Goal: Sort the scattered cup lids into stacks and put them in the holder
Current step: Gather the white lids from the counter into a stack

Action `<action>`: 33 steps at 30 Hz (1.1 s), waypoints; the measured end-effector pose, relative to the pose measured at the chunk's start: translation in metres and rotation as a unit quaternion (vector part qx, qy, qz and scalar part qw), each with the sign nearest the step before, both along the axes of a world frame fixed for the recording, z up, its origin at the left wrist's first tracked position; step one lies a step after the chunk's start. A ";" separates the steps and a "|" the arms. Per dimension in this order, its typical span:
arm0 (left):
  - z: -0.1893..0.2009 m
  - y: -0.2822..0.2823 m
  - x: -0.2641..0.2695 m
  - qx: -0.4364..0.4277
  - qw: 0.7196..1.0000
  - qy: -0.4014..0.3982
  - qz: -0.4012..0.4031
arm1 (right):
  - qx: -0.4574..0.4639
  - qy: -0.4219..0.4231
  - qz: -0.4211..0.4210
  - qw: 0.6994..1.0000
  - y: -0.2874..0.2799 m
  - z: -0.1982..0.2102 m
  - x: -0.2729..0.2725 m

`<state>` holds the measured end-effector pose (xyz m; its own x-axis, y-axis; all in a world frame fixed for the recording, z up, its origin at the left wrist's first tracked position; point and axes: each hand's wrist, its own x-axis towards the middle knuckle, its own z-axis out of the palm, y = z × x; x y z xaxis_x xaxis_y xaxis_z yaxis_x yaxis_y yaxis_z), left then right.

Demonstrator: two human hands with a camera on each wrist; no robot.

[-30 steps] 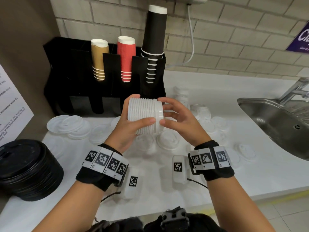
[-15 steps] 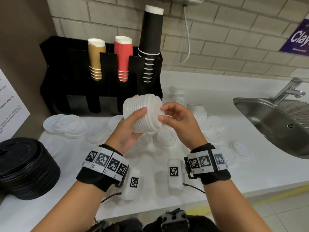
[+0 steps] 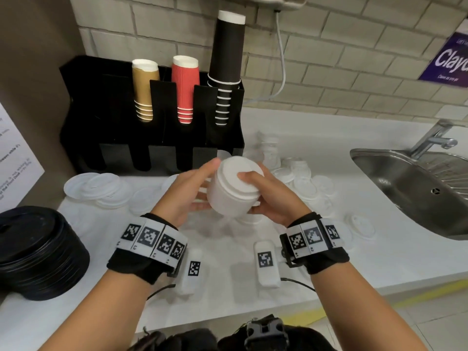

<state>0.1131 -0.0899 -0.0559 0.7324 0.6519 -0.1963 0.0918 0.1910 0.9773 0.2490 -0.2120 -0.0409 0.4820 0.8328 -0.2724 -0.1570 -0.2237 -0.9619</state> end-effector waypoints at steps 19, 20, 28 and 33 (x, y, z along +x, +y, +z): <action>-0.021 -0.005 0.001 0.004 0.936 0.288 -0.201 | -0.211 -0.176 0.144 0.951 -0.014 -0.033 -0.020; -0.022 -0.004 0.001 0.008 0.938 0.288 -0.191 | -0.205 -0.185 0.137 0.951 -0.012 -0.034 -0.021; -0.020 0.002 0.002 0.113 0.921 0.322 -0.185 | -0.193 -0.272 0.129 0.934 0.005 -0.036 -0.020; -0.017 0.006 -0.002 0.229 0.909 0.284 -0.203 | -0.215 -0.309 0.162 0.912 0.009 -0.035 -0.013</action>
<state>0.1108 -0.0839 -0.0726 0.7962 0.4596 -0.3935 0.5783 -0.3865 0.7185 0.2365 -0.2027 -0.0756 0.4013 0.8389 -0.3678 0.5275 -0.5399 -0.6560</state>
